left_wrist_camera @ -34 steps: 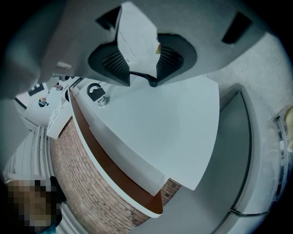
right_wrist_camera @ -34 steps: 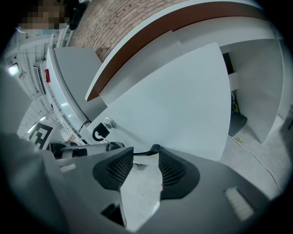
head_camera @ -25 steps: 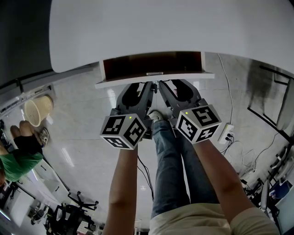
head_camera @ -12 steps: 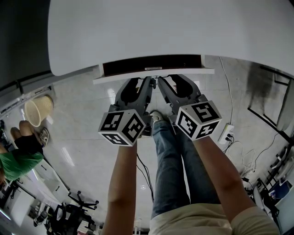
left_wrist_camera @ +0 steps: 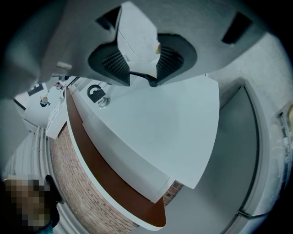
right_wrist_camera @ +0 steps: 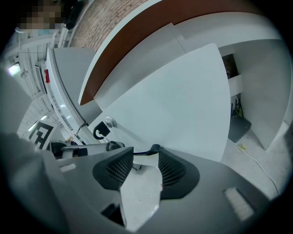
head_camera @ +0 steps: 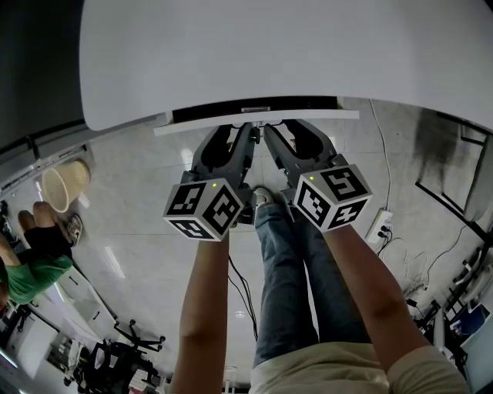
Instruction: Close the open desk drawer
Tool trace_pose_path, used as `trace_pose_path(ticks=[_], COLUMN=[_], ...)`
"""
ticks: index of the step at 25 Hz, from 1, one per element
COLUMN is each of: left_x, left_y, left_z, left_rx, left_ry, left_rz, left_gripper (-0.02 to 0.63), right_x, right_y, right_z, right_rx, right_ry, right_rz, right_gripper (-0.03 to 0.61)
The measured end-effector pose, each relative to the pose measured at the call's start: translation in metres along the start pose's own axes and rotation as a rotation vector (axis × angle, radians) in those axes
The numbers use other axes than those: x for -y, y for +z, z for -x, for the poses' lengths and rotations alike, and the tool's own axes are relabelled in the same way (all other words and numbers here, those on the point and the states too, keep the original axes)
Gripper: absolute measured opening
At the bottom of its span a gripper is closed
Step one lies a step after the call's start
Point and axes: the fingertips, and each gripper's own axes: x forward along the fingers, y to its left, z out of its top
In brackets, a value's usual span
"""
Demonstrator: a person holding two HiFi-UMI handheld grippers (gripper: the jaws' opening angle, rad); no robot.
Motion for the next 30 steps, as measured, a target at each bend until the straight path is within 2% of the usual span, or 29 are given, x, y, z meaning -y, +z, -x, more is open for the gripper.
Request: trace_pose_path(ticks=[30], left_x=[-0.008], left_y=[0.026], left_z=[-0.037], left_rx=[0.013], left_ry=[-0.003], left_rz=[-0.015], left_gripper=[0.179], right_x=[0.019], right_y=[0.028], right_z=[-0.030], right_rx=[0.027], right_ry=[0.005], right_rz=[0.021], right_gripper=[0.178])
